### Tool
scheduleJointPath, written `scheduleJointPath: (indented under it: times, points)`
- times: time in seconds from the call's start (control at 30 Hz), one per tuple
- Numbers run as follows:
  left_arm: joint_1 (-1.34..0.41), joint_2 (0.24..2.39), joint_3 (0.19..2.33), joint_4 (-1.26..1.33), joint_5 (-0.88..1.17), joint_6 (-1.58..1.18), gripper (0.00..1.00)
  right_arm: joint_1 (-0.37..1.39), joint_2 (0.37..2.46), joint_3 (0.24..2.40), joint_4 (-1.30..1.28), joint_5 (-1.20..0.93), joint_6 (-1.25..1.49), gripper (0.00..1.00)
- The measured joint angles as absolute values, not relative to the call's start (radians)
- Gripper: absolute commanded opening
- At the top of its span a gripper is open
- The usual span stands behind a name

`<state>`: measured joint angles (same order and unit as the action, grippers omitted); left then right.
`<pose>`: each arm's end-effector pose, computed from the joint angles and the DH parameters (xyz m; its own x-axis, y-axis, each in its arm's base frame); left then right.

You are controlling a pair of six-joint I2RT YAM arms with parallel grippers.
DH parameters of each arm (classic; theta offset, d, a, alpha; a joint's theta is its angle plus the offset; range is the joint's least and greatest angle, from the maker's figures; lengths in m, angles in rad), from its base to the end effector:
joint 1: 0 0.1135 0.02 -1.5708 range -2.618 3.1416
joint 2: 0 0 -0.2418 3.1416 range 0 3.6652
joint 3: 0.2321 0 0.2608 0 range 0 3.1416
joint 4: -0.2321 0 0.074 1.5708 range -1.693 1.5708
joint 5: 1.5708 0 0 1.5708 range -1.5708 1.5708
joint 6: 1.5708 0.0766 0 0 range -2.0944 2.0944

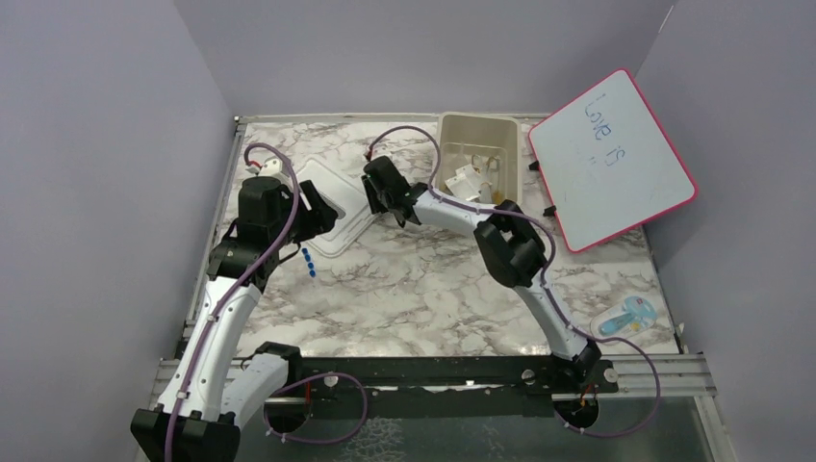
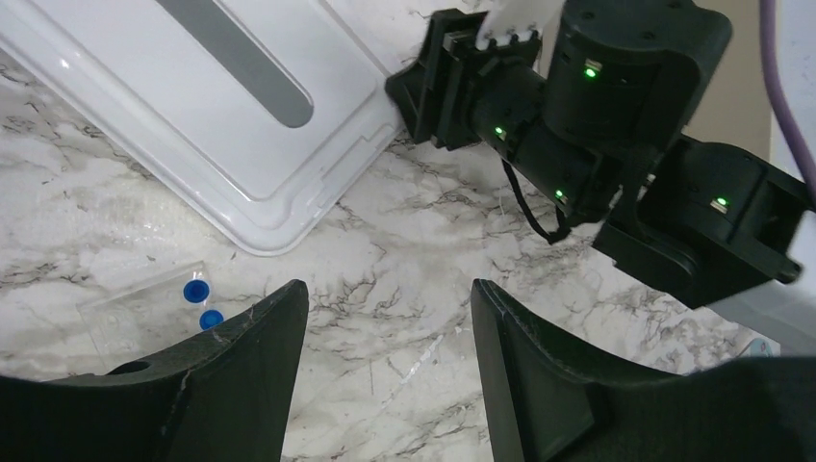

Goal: Organize the chemistry lab equipment

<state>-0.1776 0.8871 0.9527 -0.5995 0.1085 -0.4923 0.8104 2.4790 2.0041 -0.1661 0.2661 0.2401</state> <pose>0.2405 -0.0516 0.3010 -0.5678 -0.3755 -0.7326 -0.0011 0.8903 -0.4554 0.4159 0.4080 0.1111 -0.5320 -0.2264 -0.8159 -0.4399 0.8973 0.0378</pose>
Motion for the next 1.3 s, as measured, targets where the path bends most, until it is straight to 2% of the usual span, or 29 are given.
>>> scheduleJointPath:
  times: [0.23,0.4,0.5,0.63,0.73,1.17,1.3]
  points:
    - [-0.178,0.916,0.937,-0.599,0.122,-0.483,0.66,0.81,2.249,1.678,-0.212,0.327,0.281,0.42]
    - [-0.178,0.941,0.928,-0.599,0.121,-0.471,0.66,0.814,2.159,1.573,-0.284,0.321,0.311,0.31]
    - [-0.178,0.945,0.922,-0.599,0.121,-0.467,0.67,0.822,2.123,1.538,-0.32,0.321,0.313,0.31]
    - [-0.178,0.945,0.918,-0.596,0.121,-0.463,0.67,0.824,2.123,1.554,-0.349,0.327,0.287,0.4]
    - [-0.178,0.944,0.916,-0.591,0.121,-0.462,0.67,0.824,2.153,1.624,-0.36,0.337,0.252,0.42]
    - [-0.178,0.945,0.9,-0.584,0.121,-0.463,0.67,0.796,2.334,1.848,-0.311,0.312,0.127,0.4]
    - [-0.178,0.961,0.9,-0.575,0.123,-0.467,0.67,0.783,2.359,1.882,-0.311,0.283,0.119,0.35]
